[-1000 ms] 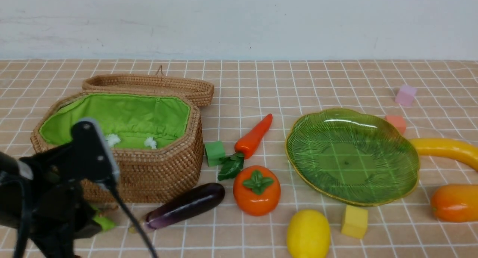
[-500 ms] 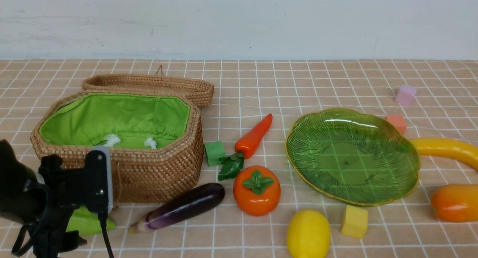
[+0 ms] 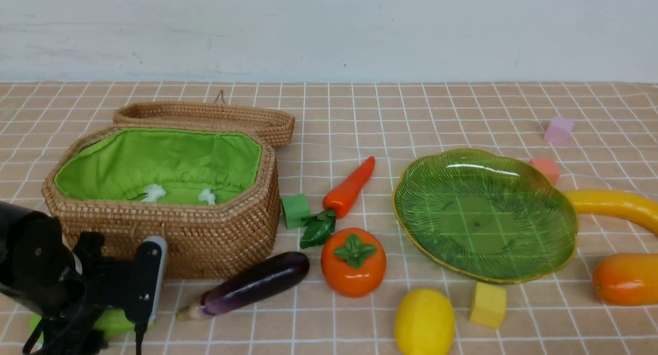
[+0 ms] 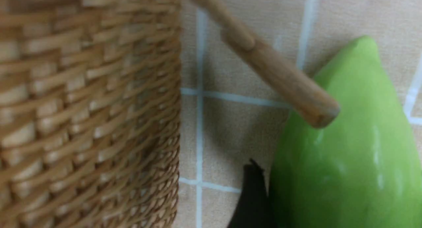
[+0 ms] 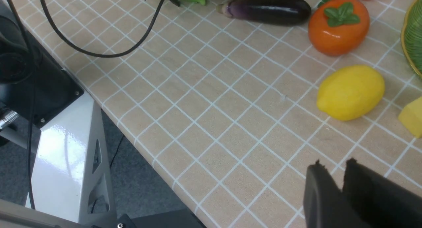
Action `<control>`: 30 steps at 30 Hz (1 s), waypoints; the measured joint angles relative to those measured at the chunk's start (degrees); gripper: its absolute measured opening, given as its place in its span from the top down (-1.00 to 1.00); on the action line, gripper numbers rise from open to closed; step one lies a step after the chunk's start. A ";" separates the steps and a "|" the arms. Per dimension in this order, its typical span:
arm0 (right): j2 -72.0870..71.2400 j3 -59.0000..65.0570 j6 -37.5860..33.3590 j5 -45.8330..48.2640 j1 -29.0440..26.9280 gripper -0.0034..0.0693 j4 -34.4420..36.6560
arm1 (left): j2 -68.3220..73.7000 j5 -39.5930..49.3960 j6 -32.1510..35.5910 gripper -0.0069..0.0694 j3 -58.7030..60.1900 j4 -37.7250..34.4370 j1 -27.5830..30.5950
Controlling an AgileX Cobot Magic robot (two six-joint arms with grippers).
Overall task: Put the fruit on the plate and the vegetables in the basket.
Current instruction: Take a chayote with your left arm and place it on the basket on the left.
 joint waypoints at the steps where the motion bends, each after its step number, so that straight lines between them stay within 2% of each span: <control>1: 0.00 0.00 0.00 0.00 0.00 0.55 0.00 | 0.01 1.42 0.00 -0.40 0.00 -0.22 0.00; 5: 0.00 0.00 0.00 0.00 0.00 0.54 0.00 | -0.37 4.67 -0.71 -0.31 -0.18 -1.14 0.00; 10: 0.00 0.00 0.00 -0.84 0.00 0.54 0.00 | -4.79 9.41 -6.14 -0.31 -0.08 -1.50 0.00; 15: 0.00 0.00 0.06 -8.63 0.00 0.52 0.15 | -19.12 11.55 -10.18 -0.31 -3.29 -2.24 0.00; 18: 0.00 0.00 0.06 -16.67 0.00 0.52 1.78 | -25.05 9.51 -10.57 -0.31 -9.57 -6.22 0.00; 24: 0.01 0.00 0.06 -23.84 0.00 0.52 6.85 | -19.12 1.48 -8.53 -0.31 -18.08 -16.50 0.00; 30: 0.01 0.00 0.06 -23.21 0.00 0.52 8.46 | -7.28 -3.91 -6.06 -0.31 -21.50 -18.88 0.00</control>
